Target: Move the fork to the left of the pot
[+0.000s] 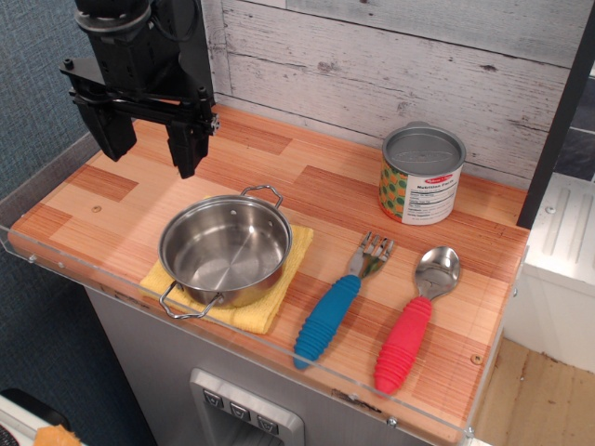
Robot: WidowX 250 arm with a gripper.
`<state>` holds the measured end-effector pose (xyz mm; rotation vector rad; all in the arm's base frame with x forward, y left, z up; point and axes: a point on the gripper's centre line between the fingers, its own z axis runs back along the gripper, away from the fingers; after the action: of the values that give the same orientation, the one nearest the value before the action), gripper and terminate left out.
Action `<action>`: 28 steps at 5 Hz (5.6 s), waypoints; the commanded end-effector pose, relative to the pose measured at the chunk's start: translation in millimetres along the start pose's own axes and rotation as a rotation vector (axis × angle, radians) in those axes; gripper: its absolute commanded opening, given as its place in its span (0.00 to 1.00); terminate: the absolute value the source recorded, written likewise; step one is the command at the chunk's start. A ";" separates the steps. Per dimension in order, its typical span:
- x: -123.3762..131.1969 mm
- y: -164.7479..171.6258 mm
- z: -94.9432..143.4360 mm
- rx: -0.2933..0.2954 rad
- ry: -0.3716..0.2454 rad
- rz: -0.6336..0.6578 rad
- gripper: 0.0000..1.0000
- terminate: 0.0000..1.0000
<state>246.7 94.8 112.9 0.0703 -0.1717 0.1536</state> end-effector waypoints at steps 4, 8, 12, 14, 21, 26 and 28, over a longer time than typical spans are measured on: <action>0.6 -75.9 -0.8 -0.010 -0.042 -0.088 1.00 0.00; 2.7 -146.9 -45.8 -0.015 -0.006 -0.200 1.00 0.00; -4.5 -159.0 -64.3 -0.020 0.014 -0.230 1.00 0.00; -6.4 -154.3 -76.5 -0.010 0.037 -0.215 1.00 0.00; -2.3 -145.2 -73.0 0.055 0.030 -0.190 0.00 0.00; -2.8 -71.1 -27.2 0.055 0.060 -0.110 0.00 0.00; 0.3 -11.4 -25.5 0.101 0.055 -0.076 0.00 0.00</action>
<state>251.1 84.4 78.6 0.1653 -0.0771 0.0886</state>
